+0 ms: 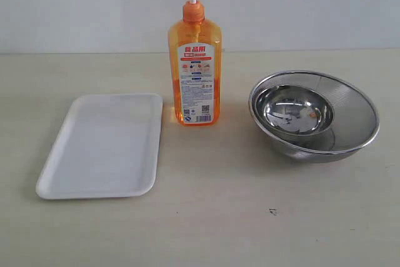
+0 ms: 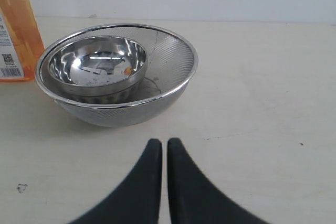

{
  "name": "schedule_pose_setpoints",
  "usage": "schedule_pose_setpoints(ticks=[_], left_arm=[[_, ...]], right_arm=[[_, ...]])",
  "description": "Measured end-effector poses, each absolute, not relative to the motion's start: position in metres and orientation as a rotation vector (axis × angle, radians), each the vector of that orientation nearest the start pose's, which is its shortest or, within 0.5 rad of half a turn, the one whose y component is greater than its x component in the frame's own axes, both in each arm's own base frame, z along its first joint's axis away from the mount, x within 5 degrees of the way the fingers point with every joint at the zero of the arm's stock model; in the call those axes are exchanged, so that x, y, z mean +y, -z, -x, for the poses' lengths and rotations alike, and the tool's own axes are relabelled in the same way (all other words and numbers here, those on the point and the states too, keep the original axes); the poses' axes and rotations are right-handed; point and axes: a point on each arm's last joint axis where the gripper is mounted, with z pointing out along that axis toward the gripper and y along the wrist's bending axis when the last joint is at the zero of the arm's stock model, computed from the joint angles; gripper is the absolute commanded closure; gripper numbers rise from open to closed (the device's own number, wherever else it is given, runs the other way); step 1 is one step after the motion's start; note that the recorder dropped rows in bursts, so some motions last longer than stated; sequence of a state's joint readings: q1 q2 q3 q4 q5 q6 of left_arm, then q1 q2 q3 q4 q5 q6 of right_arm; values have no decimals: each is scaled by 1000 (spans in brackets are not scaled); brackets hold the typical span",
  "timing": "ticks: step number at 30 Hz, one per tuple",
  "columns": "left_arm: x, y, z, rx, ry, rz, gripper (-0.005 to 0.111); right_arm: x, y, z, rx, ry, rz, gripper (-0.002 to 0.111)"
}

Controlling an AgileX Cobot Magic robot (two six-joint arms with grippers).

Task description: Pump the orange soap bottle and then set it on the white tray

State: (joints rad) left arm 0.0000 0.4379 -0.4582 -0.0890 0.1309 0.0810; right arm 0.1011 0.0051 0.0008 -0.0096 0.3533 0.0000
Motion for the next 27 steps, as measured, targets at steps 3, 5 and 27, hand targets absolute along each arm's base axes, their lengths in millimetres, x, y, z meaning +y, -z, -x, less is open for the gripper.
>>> schedule_pose_setpoints(ticks=[3, 5, 27], left_arm=[[-1, -324, -99, 1594, 15, -3, 102], [-1, -324, -99, 1594, 19, 1, 102], [-5, -304, -126, 1841, 126, 71, 102]], right_arm=[[5, -181, -53, 1840, -61, 99, 107], [5, -181, -53, 1840, -61, 99, 107], [5, -181, -53, 1840, -61, 99, 107]])
